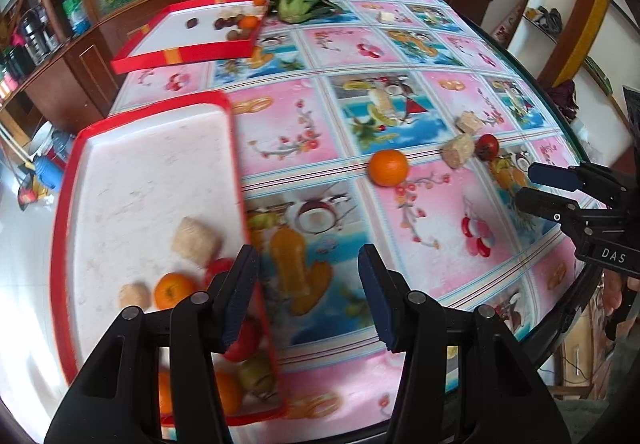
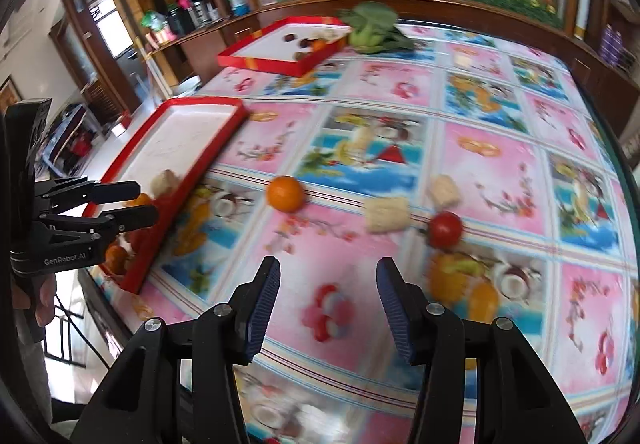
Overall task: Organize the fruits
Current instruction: 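Move the left tool to an orange while the right tool approaches a red tomato, then close the left tool on the orange while the right tool grasps the tomato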
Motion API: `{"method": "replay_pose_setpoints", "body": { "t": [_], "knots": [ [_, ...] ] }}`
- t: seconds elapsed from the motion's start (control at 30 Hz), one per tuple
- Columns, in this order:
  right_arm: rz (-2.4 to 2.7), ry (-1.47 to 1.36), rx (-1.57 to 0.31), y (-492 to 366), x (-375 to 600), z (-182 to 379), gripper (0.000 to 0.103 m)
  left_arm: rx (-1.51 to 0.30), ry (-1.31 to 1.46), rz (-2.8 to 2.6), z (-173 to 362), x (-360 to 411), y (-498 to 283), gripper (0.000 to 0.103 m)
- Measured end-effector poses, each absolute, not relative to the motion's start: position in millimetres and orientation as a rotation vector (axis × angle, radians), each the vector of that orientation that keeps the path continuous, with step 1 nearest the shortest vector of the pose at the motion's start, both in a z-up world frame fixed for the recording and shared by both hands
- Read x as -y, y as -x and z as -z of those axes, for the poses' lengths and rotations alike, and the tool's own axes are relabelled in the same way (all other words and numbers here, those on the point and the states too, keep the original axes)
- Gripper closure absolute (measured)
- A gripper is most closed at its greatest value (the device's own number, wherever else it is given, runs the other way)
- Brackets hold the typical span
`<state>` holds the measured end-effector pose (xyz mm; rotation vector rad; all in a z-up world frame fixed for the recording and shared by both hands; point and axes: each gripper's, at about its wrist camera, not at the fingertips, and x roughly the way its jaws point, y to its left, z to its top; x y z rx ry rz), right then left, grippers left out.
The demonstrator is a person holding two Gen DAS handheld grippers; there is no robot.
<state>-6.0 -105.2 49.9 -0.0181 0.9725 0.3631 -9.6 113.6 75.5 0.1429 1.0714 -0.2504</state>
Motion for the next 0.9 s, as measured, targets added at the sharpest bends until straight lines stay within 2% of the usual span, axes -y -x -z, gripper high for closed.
{"method": "replay_pose_setpoints", "body": {
  "t": [0.27, 0.9],
  "knots": [
    [-0.277, -0.029, -0.989, -6.8, 144.3, -35.1, 0.051, -1.087, -0.169, 0.312, -58.6, -72.4, -8.6, 0.053],
    [-0.247, 0.001, -1.012, -56.6, 145.4, -9.6, 0.052, -1.144, -0.162, 0.307, -20.0, -38.9, -60.0, 0.053]
  ]
}}
